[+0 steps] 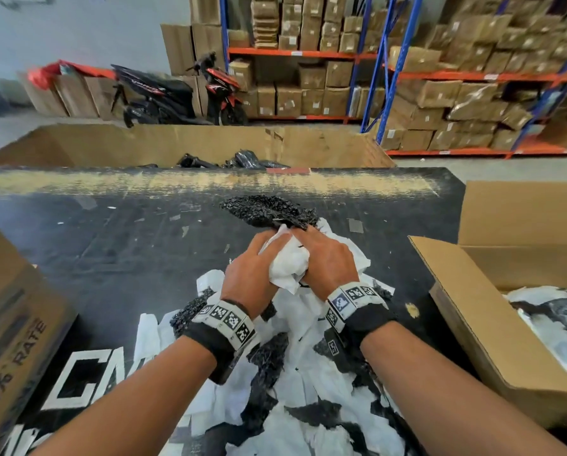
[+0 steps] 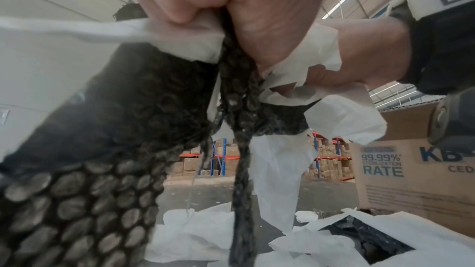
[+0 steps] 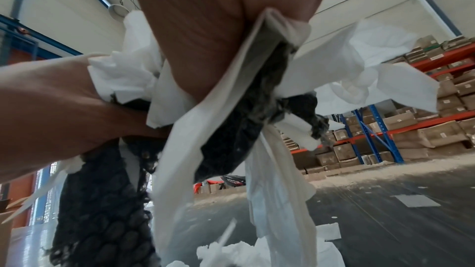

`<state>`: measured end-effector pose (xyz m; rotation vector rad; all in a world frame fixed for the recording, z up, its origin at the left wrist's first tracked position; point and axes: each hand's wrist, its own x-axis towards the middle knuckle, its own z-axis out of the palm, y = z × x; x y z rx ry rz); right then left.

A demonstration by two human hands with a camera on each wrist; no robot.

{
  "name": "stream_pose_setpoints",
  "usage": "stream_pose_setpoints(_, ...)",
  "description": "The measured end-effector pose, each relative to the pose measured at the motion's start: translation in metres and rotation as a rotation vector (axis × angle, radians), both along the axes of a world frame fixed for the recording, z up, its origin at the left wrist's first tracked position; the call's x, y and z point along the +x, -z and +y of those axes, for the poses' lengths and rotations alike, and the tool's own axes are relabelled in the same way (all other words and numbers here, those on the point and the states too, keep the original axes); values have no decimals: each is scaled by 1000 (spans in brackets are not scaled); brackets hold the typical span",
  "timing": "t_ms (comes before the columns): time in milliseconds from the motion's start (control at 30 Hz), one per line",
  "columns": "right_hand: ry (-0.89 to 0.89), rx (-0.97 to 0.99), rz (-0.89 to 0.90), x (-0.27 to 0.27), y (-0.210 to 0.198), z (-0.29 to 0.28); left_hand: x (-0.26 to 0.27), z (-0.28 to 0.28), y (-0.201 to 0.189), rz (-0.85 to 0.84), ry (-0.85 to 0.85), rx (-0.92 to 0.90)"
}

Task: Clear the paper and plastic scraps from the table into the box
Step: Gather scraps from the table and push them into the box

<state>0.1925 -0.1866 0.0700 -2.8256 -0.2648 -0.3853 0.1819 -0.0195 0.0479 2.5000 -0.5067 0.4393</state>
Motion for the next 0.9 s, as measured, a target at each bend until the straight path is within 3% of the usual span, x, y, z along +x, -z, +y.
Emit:
stream_pose_setpoints(200, -37, 43, 7, -23, 1, 7, -21, 8, -1, 4, 4, 7)
stream_pose_setpoints(433, 13, 32, 157, -50, 17, 11, -43, 15, 21, 87, -5, 36)
stream_pose_setpoints(667, 13, 78, 126, -64, 18, 5, -54, 6, 14, 128, 10, 56)
stream_pose_setpoints(900, 18, 172, -17, -69, -6, -5, -51, -2, -10, -29, 25, -11)
